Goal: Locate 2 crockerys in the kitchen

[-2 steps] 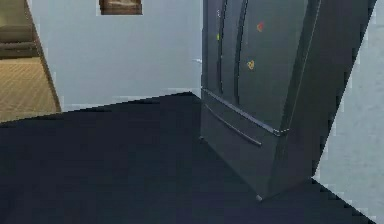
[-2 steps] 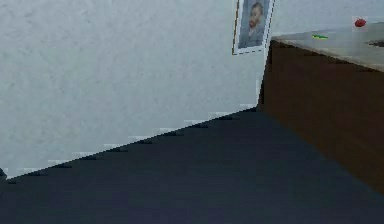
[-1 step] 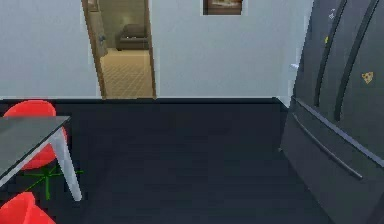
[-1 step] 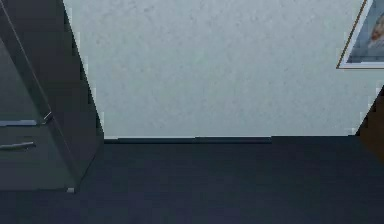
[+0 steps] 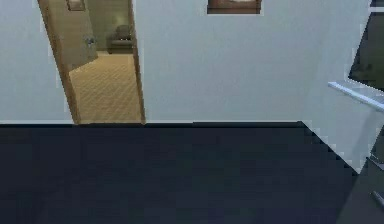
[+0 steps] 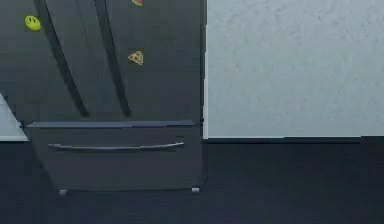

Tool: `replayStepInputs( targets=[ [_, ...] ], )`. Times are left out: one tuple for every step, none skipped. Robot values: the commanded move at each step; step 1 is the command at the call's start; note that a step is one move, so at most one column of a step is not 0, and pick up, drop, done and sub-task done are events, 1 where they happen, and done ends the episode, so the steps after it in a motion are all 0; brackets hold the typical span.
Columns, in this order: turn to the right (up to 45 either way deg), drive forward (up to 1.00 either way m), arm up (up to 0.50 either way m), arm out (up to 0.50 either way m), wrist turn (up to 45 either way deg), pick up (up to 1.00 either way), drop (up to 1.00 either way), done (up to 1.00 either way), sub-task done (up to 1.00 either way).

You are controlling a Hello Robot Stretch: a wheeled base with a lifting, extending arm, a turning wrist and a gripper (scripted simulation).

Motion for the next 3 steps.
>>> replayStepInputs(
  targets=[
    [-36.0,0.0,0.0,0.0,0.0,0.0,0.0,0.0,0.0],
    [0.0,0.5,0.0,0.0,0.0,0.0,0.0,0.0,0.0],
    [-45.0,0.0,0.0,0.0,0.0,0.0,0.0,0.0,0.0]
  ],
)
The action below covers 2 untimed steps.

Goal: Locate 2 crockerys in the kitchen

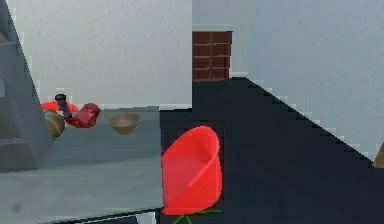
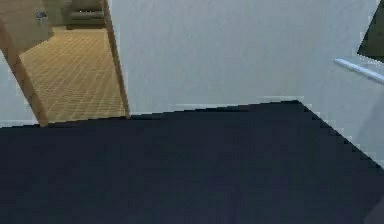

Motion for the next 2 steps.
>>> replayStepInputs(
  targets=[
    [-18.0,0.0,0.0,0.0,0.0,0.0,0.0,0.0,0.0],
    [0.0,0.0,0.0,0.0,0.0,0.0,0.0,1.0,0.0]
  ],
)
